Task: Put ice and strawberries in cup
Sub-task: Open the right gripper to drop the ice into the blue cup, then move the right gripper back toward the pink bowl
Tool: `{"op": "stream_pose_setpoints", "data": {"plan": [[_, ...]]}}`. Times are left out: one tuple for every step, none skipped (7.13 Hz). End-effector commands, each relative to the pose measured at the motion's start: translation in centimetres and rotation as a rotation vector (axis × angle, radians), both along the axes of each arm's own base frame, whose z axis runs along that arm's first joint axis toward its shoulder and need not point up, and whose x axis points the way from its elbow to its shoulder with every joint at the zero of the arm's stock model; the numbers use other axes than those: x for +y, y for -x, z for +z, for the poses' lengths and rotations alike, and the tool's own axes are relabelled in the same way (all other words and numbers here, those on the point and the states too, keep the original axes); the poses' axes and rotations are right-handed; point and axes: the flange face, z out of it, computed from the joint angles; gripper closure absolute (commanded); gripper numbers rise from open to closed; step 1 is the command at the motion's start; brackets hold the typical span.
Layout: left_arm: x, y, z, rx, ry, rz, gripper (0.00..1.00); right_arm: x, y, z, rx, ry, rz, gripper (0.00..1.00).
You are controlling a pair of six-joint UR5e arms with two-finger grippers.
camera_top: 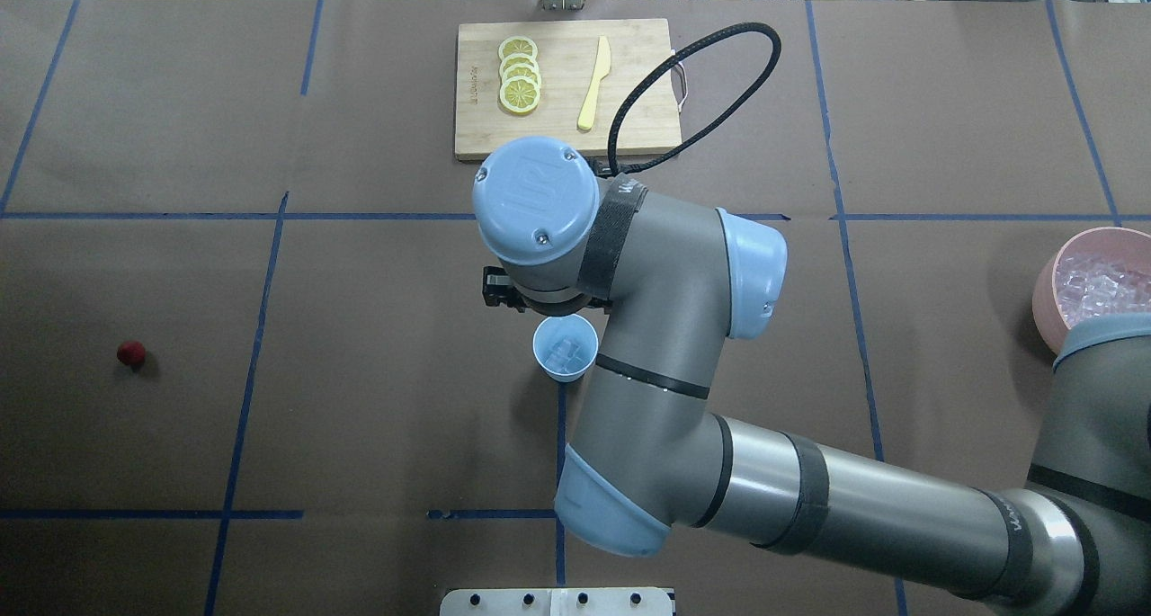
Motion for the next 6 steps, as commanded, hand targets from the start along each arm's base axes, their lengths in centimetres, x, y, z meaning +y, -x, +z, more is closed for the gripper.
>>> {"op": "stream_pose_setpoints", "data": {"plan": [[0.0,0.0,-0.2,-0.006,-0.005,0.0,0.0,-4.9,-6.4,4.0,0.007,-0.004,-0.009,0.01],[-0.1,0.0,-0.4,-0.005,-0.003,-0.005,0.0,-7.2,-11.7,7.8,0.01,-0.023,-0.084,0.01],[-1.7,-0.1,-1.9,-0.003,-0.038,-0.006,0.0,-9.9,-18.1,11.2,0.009,-0.071,-0.17,0.01],[-2.3,-0.2,-2.8,0.003,-0.057,-0.006,0.0,-12.7,-25.1,15.6,0.006,-0.089,-0.232,0.01],[-3.2,-0.2,-3.8,0.001,-0.09,-0.005,0.0,-14.4,-32.3,21.1,0.02,-0.127,-0.308,0.01],[-3.5,-0.2,-4.4,0.005,-0.131,-0.005,0.0,-15.0,-39.4,26.3,0.027,-0.171,-0.377,0.01]]}}
